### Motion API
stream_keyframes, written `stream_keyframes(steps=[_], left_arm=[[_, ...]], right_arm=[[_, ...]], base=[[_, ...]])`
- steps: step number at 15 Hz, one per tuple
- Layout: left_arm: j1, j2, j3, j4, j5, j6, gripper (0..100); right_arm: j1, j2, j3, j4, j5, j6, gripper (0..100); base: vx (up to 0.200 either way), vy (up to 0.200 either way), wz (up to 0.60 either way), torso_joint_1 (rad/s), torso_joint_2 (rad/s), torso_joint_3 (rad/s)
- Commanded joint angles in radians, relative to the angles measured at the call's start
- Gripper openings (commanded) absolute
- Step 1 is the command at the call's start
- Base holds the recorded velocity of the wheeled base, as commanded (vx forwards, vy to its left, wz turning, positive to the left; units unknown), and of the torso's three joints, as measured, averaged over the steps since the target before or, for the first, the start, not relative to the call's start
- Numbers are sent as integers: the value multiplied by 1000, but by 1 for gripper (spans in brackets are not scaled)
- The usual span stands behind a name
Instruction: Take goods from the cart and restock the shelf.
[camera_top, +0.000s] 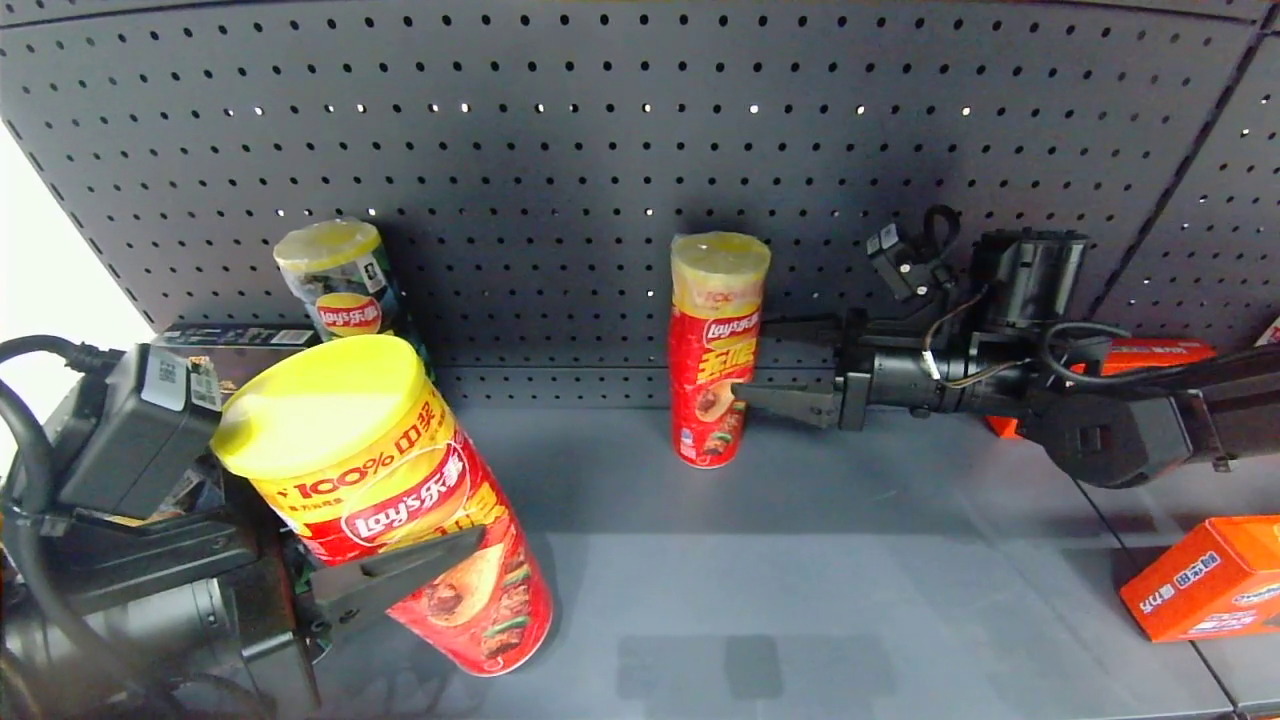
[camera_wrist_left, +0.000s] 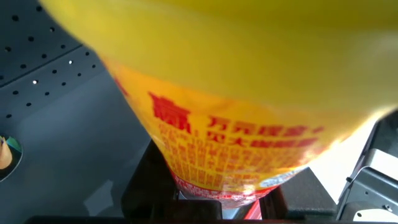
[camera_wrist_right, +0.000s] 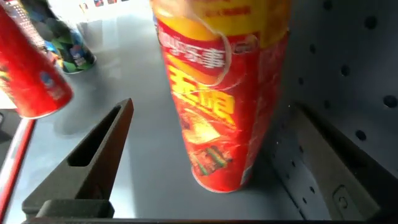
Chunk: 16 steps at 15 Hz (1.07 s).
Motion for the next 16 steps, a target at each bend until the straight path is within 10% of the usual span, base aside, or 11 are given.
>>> stream_keyframes(steps=[1, 16], left_arm=[[1, 1, 3, 0, 0, -1, 0], [3, -4, 18, -2, 0, -27, 0]], right_arm=[[1, 43, -25, -1, 0, -1, 100], [-4, -6, 69, -4, -3, -36, 100]], base=[[0, 0, 0, 0, 0, 0], [0, 0, 0, 0, 0, 0]])
